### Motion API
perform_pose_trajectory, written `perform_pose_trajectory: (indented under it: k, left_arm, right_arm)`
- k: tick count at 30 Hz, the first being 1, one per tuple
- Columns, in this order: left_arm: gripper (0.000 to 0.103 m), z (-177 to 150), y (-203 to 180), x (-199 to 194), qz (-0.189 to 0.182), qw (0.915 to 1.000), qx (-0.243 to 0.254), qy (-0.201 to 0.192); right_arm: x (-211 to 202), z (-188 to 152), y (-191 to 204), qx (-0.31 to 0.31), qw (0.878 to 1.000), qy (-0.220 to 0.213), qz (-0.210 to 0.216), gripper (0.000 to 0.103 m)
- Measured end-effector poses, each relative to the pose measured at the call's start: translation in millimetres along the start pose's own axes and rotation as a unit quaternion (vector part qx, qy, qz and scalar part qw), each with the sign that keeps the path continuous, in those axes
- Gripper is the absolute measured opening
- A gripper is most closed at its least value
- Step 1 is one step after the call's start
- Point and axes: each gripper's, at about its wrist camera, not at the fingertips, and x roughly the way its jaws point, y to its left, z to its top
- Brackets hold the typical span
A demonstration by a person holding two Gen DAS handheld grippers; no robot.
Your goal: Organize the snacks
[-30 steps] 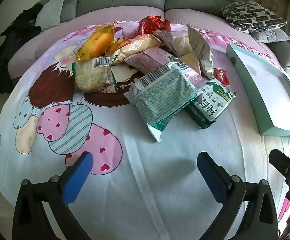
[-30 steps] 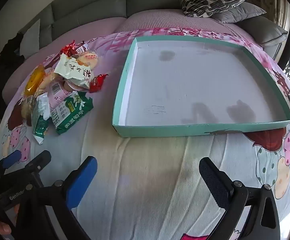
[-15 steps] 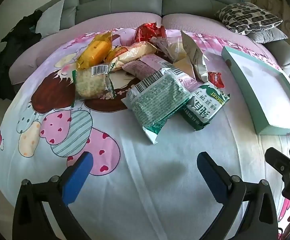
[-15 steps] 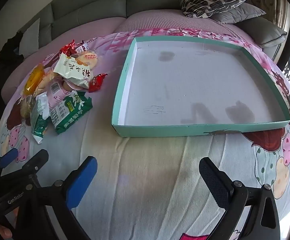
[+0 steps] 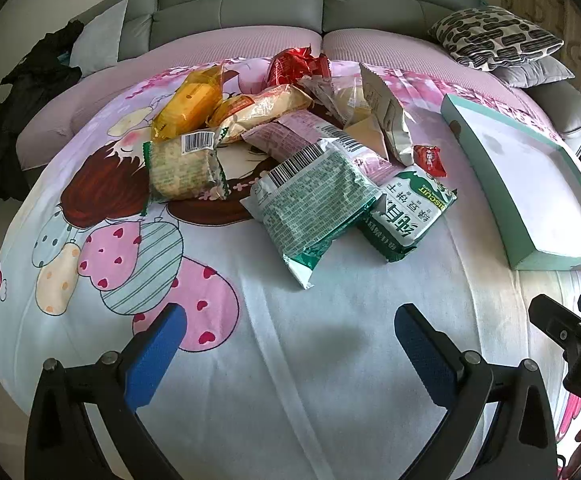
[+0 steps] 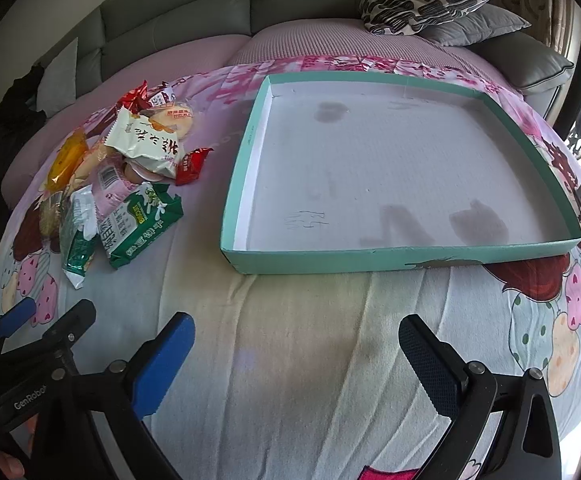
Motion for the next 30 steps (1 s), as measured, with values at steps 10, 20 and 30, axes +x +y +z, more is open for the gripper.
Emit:
perform_pose_trajectory:
  k: [10, 20, 30]
  left_arm:
    - [0.103, -0.2, -1.1, 0.2, 0.001, 1.0, -0.001, 0.0]
    - [0.103, -0.4, -1.6, 0.1, -0.002, 1.0, 0.0, -0.001]
    - [0.103, -0.3, -1.9, -0.6, -0.004, 1.0, 0.002, -0.004]
  right_arm:
    - [-1.1, -0.4, 0.2, -0.002, 1.0, 0.0, -0.002, 0.103]
    - [-1.0, -0.4, 0.5, -0.001, 1.0, 0.0, -0.002, 0.103]
    - [-1.1, -0.4, 0.6, -0.001, 1.0, 0.0, -0.002, 0.103]
